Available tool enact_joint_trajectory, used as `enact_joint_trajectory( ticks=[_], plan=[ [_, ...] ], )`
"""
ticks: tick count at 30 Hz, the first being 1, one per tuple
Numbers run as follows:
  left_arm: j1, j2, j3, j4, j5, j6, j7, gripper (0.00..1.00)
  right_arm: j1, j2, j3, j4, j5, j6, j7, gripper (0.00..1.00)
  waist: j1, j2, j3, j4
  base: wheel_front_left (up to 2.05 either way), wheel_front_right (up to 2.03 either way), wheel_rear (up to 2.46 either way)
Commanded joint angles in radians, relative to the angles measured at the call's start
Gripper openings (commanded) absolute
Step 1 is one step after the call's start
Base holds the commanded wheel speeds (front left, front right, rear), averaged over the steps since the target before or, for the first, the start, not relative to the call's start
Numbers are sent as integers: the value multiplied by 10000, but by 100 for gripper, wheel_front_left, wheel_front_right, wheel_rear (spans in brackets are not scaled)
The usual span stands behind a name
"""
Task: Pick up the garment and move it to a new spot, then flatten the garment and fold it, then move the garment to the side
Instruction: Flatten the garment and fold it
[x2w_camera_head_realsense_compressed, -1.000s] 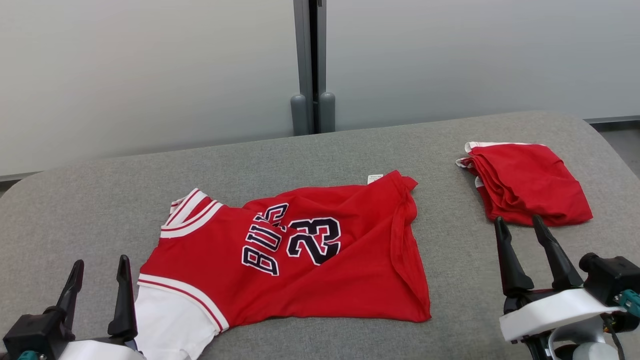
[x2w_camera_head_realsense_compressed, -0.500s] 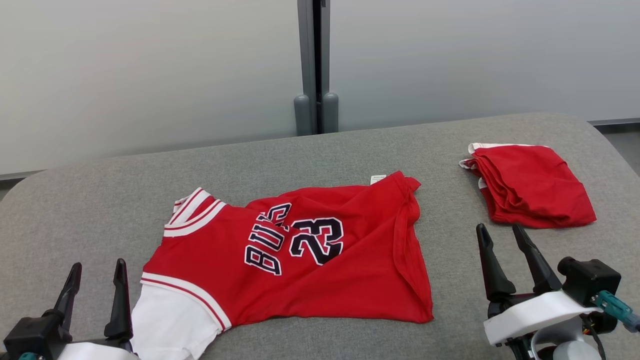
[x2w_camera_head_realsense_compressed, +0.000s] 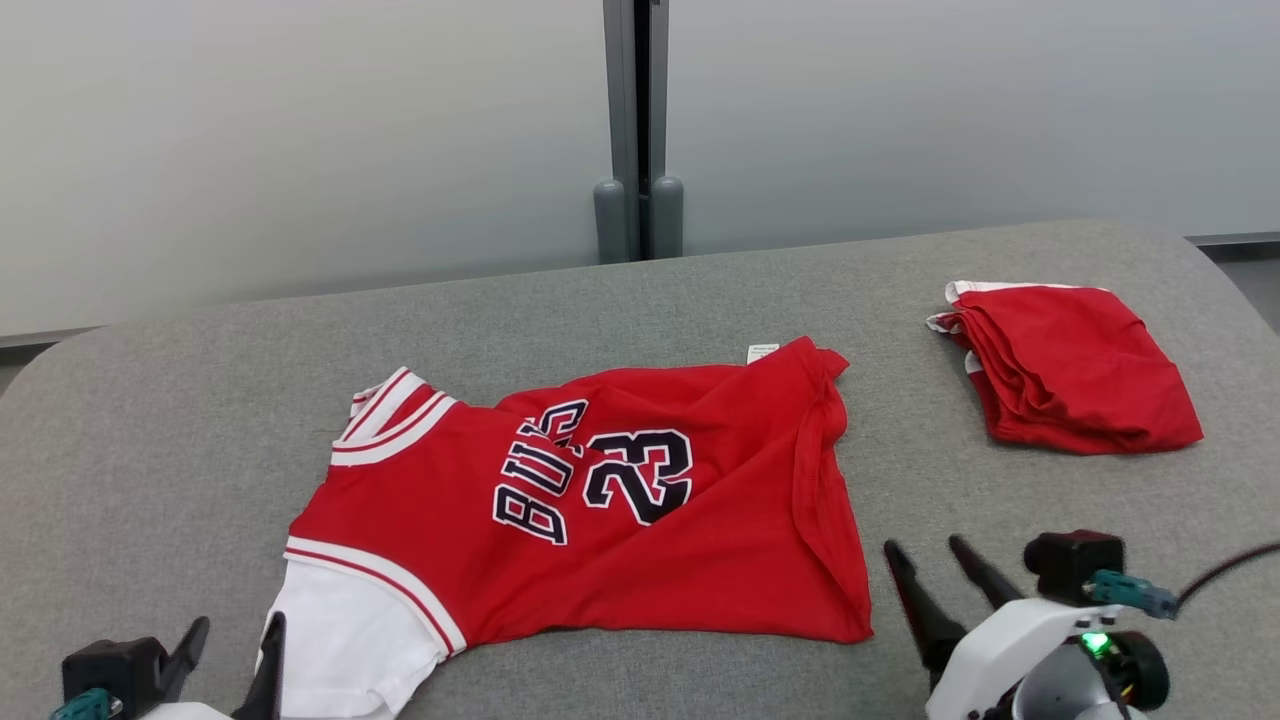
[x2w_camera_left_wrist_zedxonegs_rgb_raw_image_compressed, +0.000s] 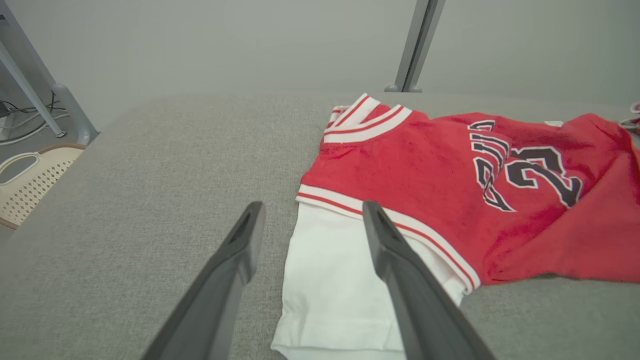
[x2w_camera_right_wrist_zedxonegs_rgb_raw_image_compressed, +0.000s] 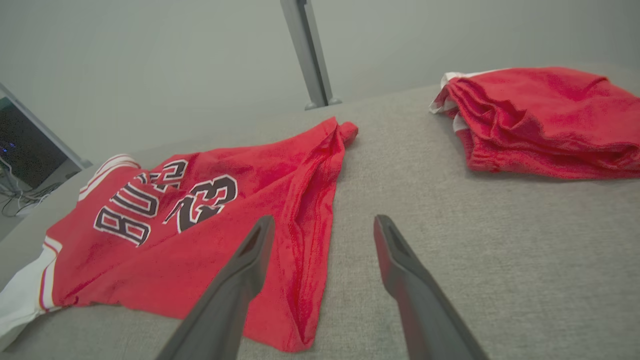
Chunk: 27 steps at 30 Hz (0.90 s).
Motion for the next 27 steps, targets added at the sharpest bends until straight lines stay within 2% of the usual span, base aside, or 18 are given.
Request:
enact_joint_trajectory(
  ticks=[1,4,9,18,22,26,27],
  plan=[
    [-201,215,-166,120,-89,-205,513,100,-93,-37,313,218,199,0,708,100,0,0,84,30,0,0,0],
    [-478,407,-241,226,-319,-323,1317,100,-184,-25,463,623,484,0,2010,100,0,0,258,101,0,0,0],
    [-845,496,-268,377,-539,-274,2001,100,-340,125,419,844,671,-1,2948,100,0,0,596,205,0,0,0],
    [-1256,320,-650,1131,-1000,-538,3149,100,-576,374,337,1209,960,-1,3344,100,0,0,1181,273,0,0,0],
    [-1468,305,-696,1486,-1025,-554,3284,100,-722,427,593,1443,1133,-1,3262,100,0,0,1384,285,0,0,0],
    [-1365,251,-993,1770,-1236,-644,4005,100,-860,453,917,1608,1357,-1,3232,100,0,0,1488,258,0,0,0],
    [-1338,212,-1004,1721,-1287,-645,4057,97,-880,459,997,1628,1439,-1,3220,100,0,0,1499,259,0,0,0]
  ],
)
